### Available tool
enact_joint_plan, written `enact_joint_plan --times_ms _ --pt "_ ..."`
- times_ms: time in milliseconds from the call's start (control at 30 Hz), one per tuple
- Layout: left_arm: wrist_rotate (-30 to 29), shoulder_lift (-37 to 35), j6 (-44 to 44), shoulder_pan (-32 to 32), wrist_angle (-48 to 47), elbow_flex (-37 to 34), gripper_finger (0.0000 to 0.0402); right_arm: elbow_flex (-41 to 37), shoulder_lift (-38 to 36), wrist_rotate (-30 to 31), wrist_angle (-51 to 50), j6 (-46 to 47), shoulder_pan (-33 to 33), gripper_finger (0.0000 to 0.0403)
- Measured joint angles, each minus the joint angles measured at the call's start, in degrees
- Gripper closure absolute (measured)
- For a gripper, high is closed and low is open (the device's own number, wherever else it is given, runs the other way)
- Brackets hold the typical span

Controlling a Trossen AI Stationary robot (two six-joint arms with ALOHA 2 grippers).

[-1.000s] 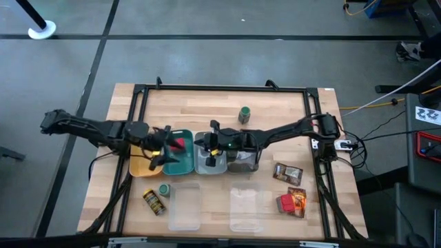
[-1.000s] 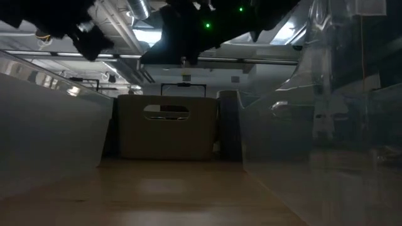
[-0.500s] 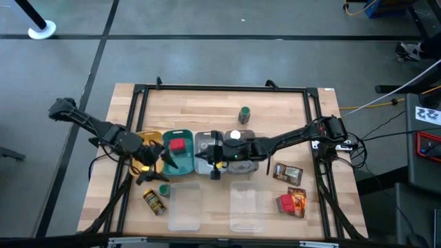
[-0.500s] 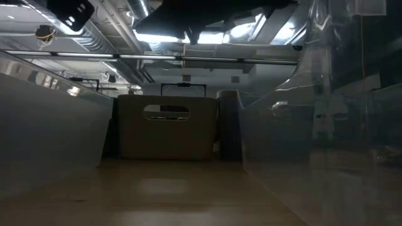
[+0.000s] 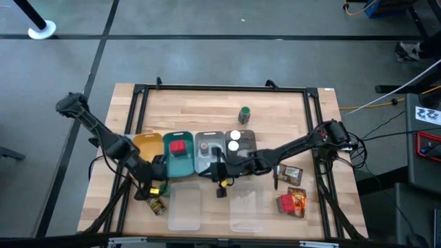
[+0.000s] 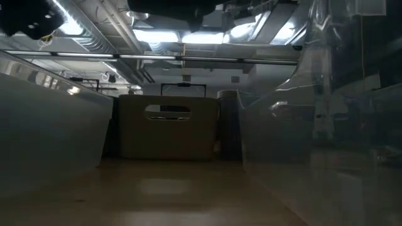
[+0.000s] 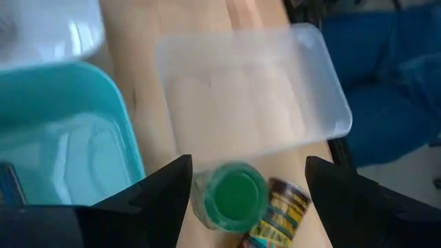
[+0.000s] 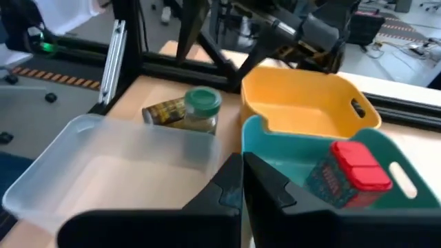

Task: Sort spices by type
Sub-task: Put the bottom green seasoning bottle into the left transparent bin

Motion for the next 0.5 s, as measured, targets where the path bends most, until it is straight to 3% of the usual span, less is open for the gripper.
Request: enact_joint_plan --times_ms 233,500 --pt "0.0 5.8 -3.1 -2.9 -1.7 0.8 0.0133 0.0 0.0 3.9 -1.5 -0.1 1.8 0.0388" --pt "-1.1 7.4 -3.9 -2.9 -3.4 1.0 0.0133 0.0 0.0 3.9 -1.3 -0.2 1.6 0.0388"
